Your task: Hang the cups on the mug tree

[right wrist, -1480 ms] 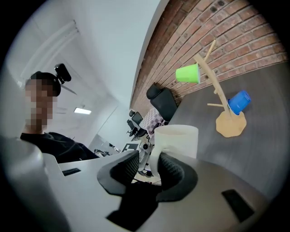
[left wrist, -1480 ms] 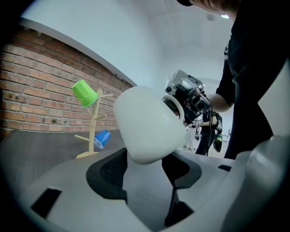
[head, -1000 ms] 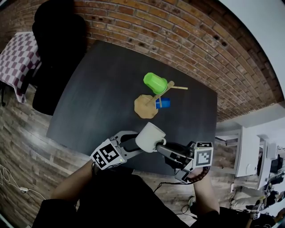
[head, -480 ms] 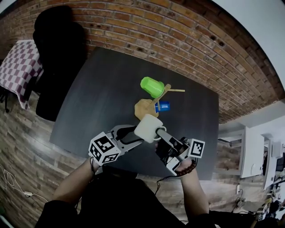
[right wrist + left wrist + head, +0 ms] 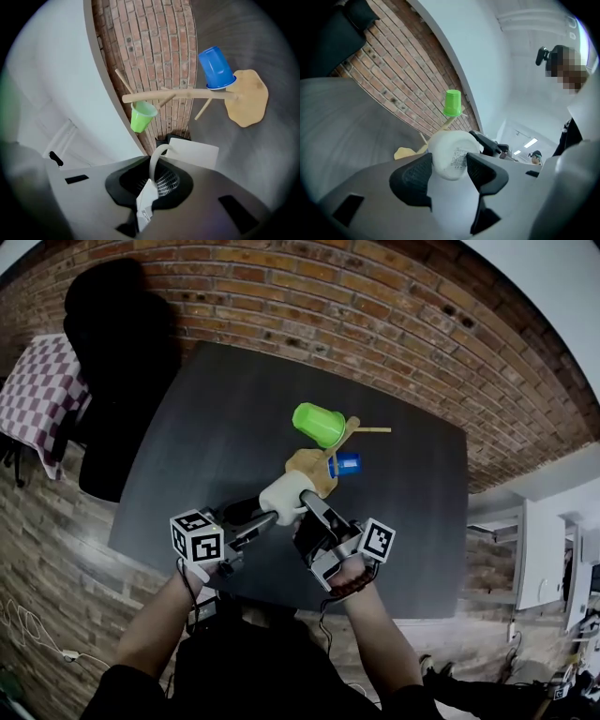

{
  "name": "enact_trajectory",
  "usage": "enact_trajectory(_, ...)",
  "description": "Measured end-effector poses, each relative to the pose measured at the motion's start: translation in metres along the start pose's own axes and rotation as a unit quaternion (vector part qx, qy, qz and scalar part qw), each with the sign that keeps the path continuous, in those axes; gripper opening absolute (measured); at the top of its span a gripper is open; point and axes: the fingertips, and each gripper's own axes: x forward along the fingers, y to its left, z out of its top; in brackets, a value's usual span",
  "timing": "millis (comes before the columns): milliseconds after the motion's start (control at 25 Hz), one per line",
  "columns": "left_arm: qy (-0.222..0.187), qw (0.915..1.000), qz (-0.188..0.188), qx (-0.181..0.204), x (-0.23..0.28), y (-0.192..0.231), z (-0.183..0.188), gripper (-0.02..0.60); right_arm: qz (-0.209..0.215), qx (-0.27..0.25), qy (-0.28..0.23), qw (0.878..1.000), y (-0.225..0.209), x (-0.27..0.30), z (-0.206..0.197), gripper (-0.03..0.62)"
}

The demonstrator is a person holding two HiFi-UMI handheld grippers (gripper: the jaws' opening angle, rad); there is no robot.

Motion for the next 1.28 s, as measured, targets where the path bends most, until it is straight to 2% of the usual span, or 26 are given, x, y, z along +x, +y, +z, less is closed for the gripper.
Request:
enact_trajectory(280,0.029,0.9991,0.02,0.022,0.009,0.052,0.034,0.244,0.045,0.025,-0.091,0.995,-0.034,0.029,0.029,0.035)
enact_trajectory(440,0.049,0.9979,0.03,0.03,0.023,0.079,0.046,0.242,0.054,0.026,-0.128,0.99,-0.052,0.039,0.049,0.035)
enact_trajectory(600,0.048,0.9982,0.033,0.016,0.04,0.094,0.053,0.221,0.038,0.019,-0.148,0.988,-0.07,0.042,0.056,0.035)
enact_trajectory(640,0.047,0.9983,0.03,0.014,0.045,0.094,0.055,0.172,0.036,0.019,-0.157,0.987,-0.073,0.041,0.058,0.035)
enact_trajectory(720,0.05,0.9983,0.028,0.015,0.053,0.092,0.053,0.139,0.039,0.027,-0.185,0.982,-0.077,0.035,0.064,0.035)
enact_trajectory(840,0.057,0.9977,0.034,0.014,0.062,0.095,0.046,0.138,0.041,0.033,-0.214,0.975,-0.083,0.028,0.073,0.035)
enact_trajectory(960,0.047,0.9979,0.043,-0.014,0.063,0.1,0.04,0.138,0.033,0.037,-0.217,0.975,-0.091,0.025,0.075,0.035)
enact_trajectory(1080,0.048,0.9971,0.053,-0.026,0.065,0.102,0.034,0.14,0.011,0.035,-0.217,0.976,-0.098,0.02,0.076,0.037)
enact_trajectory(1280,0.057,0.9965,0.059,-0.017,0.07,0.103,0.029,0.14,-0.039,0.012,-0.21,0.977,-0.106,0.006,0.078,0.04)
